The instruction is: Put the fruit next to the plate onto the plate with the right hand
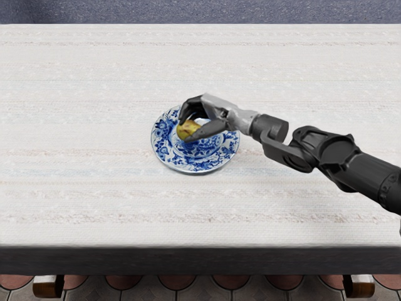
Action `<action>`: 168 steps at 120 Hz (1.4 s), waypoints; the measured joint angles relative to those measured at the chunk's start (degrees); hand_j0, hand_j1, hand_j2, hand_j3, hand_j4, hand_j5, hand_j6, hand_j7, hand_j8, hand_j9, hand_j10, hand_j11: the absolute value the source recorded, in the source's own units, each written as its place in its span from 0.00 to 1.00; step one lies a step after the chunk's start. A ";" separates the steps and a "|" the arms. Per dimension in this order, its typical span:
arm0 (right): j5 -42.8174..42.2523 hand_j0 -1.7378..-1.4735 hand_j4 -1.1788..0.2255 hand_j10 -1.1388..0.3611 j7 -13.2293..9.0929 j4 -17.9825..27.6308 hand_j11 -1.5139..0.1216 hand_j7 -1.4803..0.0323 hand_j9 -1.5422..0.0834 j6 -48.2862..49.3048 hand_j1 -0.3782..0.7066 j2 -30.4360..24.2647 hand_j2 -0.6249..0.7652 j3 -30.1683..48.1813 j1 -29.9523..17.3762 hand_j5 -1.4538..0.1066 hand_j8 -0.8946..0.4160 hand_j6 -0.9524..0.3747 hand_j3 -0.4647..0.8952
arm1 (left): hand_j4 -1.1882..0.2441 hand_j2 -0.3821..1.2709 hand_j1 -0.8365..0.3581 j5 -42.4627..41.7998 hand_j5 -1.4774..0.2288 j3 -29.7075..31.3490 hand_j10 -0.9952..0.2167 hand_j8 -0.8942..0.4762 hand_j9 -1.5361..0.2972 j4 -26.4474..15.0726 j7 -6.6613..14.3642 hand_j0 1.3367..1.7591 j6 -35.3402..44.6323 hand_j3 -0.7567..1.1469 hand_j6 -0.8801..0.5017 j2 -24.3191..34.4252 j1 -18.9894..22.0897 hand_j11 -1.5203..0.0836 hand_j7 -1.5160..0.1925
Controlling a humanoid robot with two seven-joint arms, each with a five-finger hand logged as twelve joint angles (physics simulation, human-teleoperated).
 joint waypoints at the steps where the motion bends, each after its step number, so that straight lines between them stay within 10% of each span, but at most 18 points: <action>1: 0.00 0.34 0.34 0.51 0.00 -0.12 0.32 0.34 0.32 -0.02 0.57 0.10 0.55 -0.06 -0.01 0.27 0.42 0.22 0.34 | 0.81 0.23 0.97 0.00 0.85 0.00 0.80 0.64 0.82 0.00 0.00 0.76 0.00 0.40 0.62 0.00 0.00 0.93 0.87; 79: 0.82 0.30 0.53 0.50 0.08 -1.57 0.58 0.61 0.60 -0.33 0.47 1.19 0.43 -0.37 -0.51 0.57 0.39 0.40 0.34 | 0.81 0.23 0.97 0.00 0.85 0.00 0.80 0.64 0.82 0.00 -0.01 0.76 -0.01 0.40 0.62 0.00 0.00 0.93 0.87; 168: 9.60 0.30 0.80 0.73 -1.95 0.42 0.89 0.94 0.91 16.79 0.08 -7.90 0.45 5.90 0.70 0.89 0.65 0.68 0.34 | 0.81 0.23 0.97 0.00 0.85 0.00 0.80 0.64 0.82 0.00 -0.01 0.76 0.00 0.40 0.62 0.00 0.00 0.93 0.87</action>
